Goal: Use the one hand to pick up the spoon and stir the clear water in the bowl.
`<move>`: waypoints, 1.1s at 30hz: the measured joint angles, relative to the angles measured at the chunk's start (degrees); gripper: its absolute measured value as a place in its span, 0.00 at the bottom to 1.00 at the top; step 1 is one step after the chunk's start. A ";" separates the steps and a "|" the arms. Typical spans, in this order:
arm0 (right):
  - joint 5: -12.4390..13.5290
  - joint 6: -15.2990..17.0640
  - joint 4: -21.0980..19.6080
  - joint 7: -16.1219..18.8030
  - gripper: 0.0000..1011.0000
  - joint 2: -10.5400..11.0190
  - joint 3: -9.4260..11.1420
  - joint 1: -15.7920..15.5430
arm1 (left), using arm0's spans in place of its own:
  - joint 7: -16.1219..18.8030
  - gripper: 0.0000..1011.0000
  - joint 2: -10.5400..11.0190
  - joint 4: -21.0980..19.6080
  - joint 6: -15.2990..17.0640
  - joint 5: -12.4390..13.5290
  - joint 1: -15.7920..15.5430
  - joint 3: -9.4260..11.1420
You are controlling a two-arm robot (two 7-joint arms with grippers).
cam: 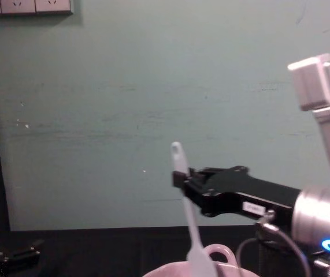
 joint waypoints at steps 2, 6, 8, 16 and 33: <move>-0.08 0.00 -0.73 -0.56 0.12 0.49 0.69 -0.63 | 0.00 0.99 0.00 0.00 0.00 0.00 0.00 0.00; -0.12 1.06 -4.26 -1.62 0.12 2.43 2.62 -3.27 | 0.00 0.99 0.00 0.00 0.00 0.00 0.00 0.00; -0.09 1.89 -6.21 -1.74 0.12 3.37 3.28 -4.69 | 0.00 0.99 0.00 0.00 0.00 0.00 0.00 0.00; 0.48 5.16 -12.71 -1.39 0.12 5.89 3.96 -8.70 | 0.00 0.99 0.00 0.00 0.00 0.00 0.00 0.00; 0.87 18.17 -26.47 -2.13 0.12 12.99 4.37 -12.76 | 0.00 0.99 0.00 0.00 0.00 0.00 0.00 0.00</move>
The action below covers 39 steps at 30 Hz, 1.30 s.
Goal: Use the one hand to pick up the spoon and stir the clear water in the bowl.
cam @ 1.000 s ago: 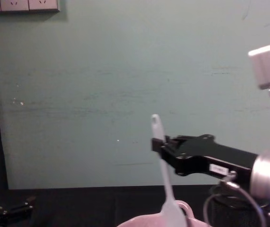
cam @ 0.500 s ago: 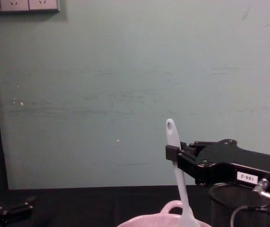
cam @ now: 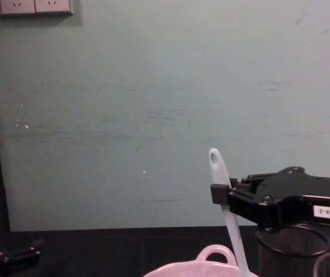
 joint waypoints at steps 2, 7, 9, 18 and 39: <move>0.22 0.99 -0.83 0.00 0.12 0.60 0.09 -0.18 | 0.00 0.99 0.00 0.00 0.00 0.00 0.00 0.00; 1.10 4.18 -3.25 -0.10 0.12 2.34 0.26 -0.71 | 0.00 0.99 0.00 0.00 0.00 0.00 0.00 0.00; 1.35 5.38 -4.28 -0.32 0.12 3.08 0.30 -0.81 | 0.00 0.99 0.00 0.00 0.00 0.00 0.00 0.00; 1.89 2.90 -6.00 -0.69 0.12 3.76 0.75 -0.95 | 0.00 0.99 0.00 0.00 0.00 0.00 0.00 0.00; 2.53 -11.00 9.97 4.74 0.12 -4.02 -3.87 5.25 | 0.00 0.99 0.00 0.00 0.00 0.00 0.00 0.00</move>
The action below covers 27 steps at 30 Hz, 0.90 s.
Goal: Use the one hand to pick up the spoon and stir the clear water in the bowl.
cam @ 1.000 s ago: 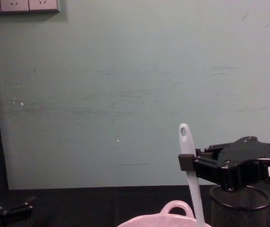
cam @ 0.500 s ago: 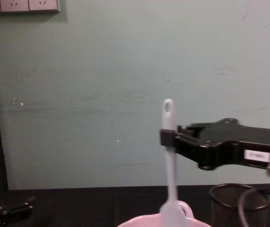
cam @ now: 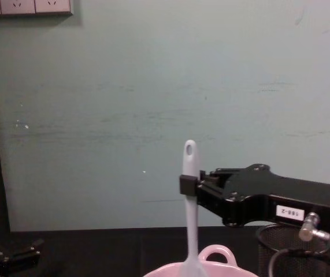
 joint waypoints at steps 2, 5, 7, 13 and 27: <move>0.17 -0.14 0.18 0.43 0.12 -0.21 -0.31 0.16 | 0.00 0.99 0.00 0.00 0.00 0.00 0.00 0.00; 0.43 -0.31 0.73 1.21 0.12 -0.83 -1.25 0.59 | 0.00 0.99 0.00 0.00 0.00 0.00 0.00 0.00; 0.60 -0.39 1.04 1.50 0.12 -1.13 -1.62 0.77 | 0.00 0.99 0.00 0.00 0.00 0.01 0.00 0.00; 1.60 -1.67 4.54 2.84 0.12 -3.03 -2.73 2.36 | 0.00 0.99 0.00 0.00 0.00 0.00 0.00 0.00; 2.42 -5.78 15.86 3.23 0.12 -6.93 -2.10 7.56 | 0.00 0.99 0.00 0.00 0.00 0.00 0.00 0.00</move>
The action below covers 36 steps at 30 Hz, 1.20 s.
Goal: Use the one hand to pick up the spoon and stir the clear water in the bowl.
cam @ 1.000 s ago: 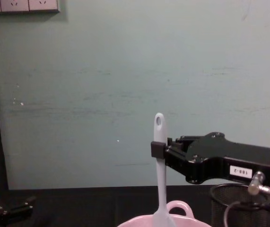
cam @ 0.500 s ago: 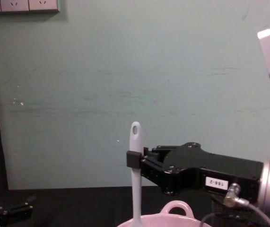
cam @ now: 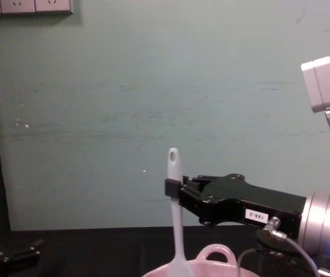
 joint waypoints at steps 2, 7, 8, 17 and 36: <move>-0.37 -0.03 -0.06 -0.64 0.12 0.20 0.30 -0.06 | 0.00 0.99 0.00 0.00 0.00 0.00 0.00 0.00; -1.72 0.58 -2.58 -2.39 0.12 2.14 1.47 -1.71 | 0.00 0.99 0.00 0.00 0.00 0.00 0.00 0.00; -1.86 0.86 -3.14 -2.55 0.12 2.53 1.61 -2.06 | 0.00 0.99 0.00 0.00 0.00 0.00 0.00 0.00; -2.53 2.82 -10.48 -2.49 0.12 6.29 2.33 -6.49 | 0.00 0.99 0.00 0.00 0.00 0.00 0.00 0.00; -3.52 -0.44 -3.94 0.17 0.12 -0.07 -2.30 -1.52 | 0.00 0.99 0.00 0.00 0.00 0.00 0.00 0.00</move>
